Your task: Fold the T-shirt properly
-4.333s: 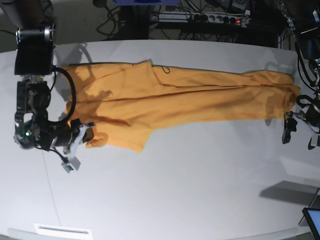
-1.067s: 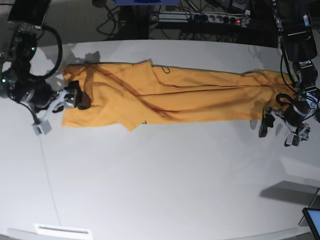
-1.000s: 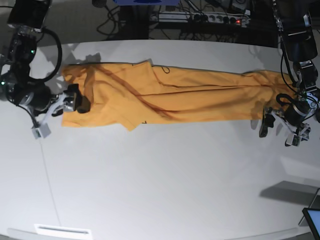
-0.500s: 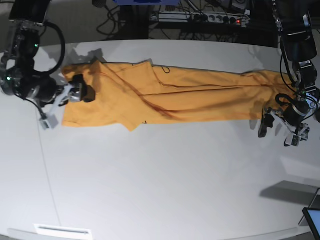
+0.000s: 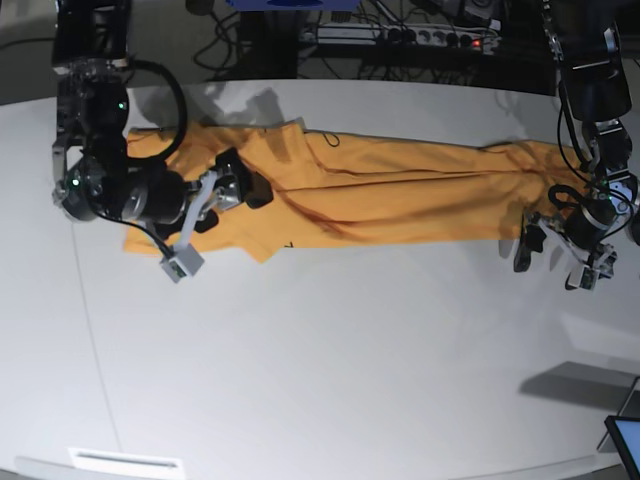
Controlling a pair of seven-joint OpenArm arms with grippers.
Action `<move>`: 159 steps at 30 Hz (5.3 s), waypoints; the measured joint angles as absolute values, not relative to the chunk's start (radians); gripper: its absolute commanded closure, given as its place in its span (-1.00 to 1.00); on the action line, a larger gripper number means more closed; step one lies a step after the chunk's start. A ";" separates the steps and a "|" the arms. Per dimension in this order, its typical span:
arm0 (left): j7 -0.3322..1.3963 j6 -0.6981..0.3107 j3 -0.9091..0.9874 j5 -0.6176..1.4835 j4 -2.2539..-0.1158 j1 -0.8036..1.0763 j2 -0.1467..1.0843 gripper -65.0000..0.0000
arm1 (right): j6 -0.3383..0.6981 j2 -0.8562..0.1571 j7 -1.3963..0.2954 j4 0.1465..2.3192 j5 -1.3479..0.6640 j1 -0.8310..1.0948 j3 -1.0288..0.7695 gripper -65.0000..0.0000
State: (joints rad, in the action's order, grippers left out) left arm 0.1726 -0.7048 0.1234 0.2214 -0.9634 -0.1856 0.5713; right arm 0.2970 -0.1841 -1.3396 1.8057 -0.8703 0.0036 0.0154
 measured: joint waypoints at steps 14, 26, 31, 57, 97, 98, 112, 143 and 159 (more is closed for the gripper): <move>0.173 -0.705 0.123 0.221 -0.964 -0.187 0.571 -1.00 | 0.297 -0.172 -1.311 1.599 -0.866 -0.115 0.107 -0.92; 0.172 -0.705 0.123 0.222 -0.964 -0.188 0.573 -1.00 | 0.296 -0.175 -1.275 1.546 -0.865 -0.150 0.157 -0.43; 0.172 -0.705 0.123 0.221 -0.964 -0.188 0.574 -1.00 | 0.296 -0.179 -1.276 1.546 -0.865 -0.198 0.157 -0.44; 0.173 -0.705 0.123 0.221 -0.963 -0.187 0.574 -1.00 | 0.297 -0.181 -1.253 1.310 -0.863 -0.302 0.162 -0.44; 0.172 -0.705 0.123 0.221 -0.964 -0.185 0.574 -1.00 | 0.296 -0.177 -1.207 1.250 -0.772 -0.351 0.287 0.98; 0.171 -0.705 0.123 0.222 -0.964 -0.185 0.574 -1.00 | 0.295 -0.177 -1.226 1.276 -0.772 -0.352 0.286 0.98; 0.172 -0.705 0.123 0.221 -0.964 -0.186 0.574 -1.00 | 0.297 -0.176 -1.320 1.513 -0.778 -0.274 0.209 0.98; 0.172 -0.705 0.123 0.222 -0.963 -0.188 0.574 -1.00 | 0.294 -0.176 -1.257 1.382 -0.775 -0.276 0.212 0.53; 0.173 -0.705 0.123 0.222 -0.963 -0.187 0.574 -1.00 | 0.295 -0.173 -1.235 1.332 -0.775 -0.345 0.215 0.00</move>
State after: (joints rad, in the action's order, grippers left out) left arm 0.1726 -0.7048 0.1234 0.2218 -0.9634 -0.1871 0.5735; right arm 0.2947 -0.1734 -1.2350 1.3319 -0.7753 -0.3454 0.2146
